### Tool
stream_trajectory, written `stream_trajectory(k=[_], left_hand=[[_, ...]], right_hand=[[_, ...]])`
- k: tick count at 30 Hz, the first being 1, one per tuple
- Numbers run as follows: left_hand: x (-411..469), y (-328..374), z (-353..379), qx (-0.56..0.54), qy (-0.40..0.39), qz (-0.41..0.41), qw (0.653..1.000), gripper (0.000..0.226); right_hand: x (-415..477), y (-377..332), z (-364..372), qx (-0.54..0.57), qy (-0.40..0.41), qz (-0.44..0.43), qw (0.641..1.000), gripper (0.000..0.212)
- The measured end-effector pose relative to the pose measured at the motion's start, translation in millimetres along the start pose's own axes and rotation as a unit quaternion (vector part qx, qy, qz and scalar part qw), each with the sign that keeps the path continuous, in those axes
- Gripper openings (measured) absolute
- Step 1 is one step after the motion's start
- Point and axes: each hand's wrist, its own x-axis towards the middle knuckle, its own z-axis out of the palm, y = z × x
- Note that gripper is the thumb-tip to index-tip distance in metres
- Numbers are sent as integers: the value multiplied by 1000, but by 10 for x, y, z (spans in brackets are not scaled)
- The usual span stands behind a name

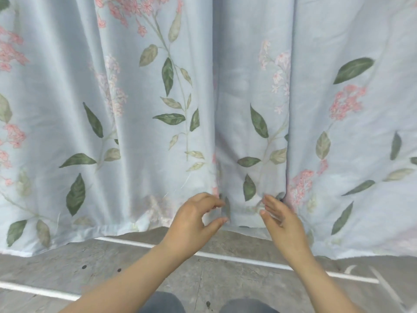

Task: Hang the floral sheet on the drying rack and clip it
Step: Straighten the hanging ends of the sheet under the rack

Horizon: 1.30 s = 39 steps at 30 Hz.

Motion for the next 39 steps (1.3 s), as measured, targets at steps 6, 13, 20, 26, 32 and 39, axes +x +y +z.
stream_trajectory(k=[6, 13, 20, 26, 32, 39], left_hand=[[172, 772, 793, -62, -73, 94, 991, 33], [433, 1322, 1699, -68, -142, 118, 980, 43], [539, 1711, 2445, -6, -200, 147, 969, 54], [803, 1619, 2661, 92, -134, 80, 983, 70], [1092, 1485, 2432, 117, -54, -41, 991, 78], [1298, 1897, 2392, 44, -13, -48, 998, 84]], right_hand=[[-328, 465, -940, -9, 107, 50, 993, 28], [-588, 971, -2031, -51, 213, 132, 967, 23], [-451, 1356, -2807, -37, 236, 207, 949, 43], [164, 1457, -3120, 33, 166, 146, 975, 50], [232, 1451, -2505, 68, 69, 49, 994, 32], [196, 1568, -2239, 59, 85, 62, 993, 36]])
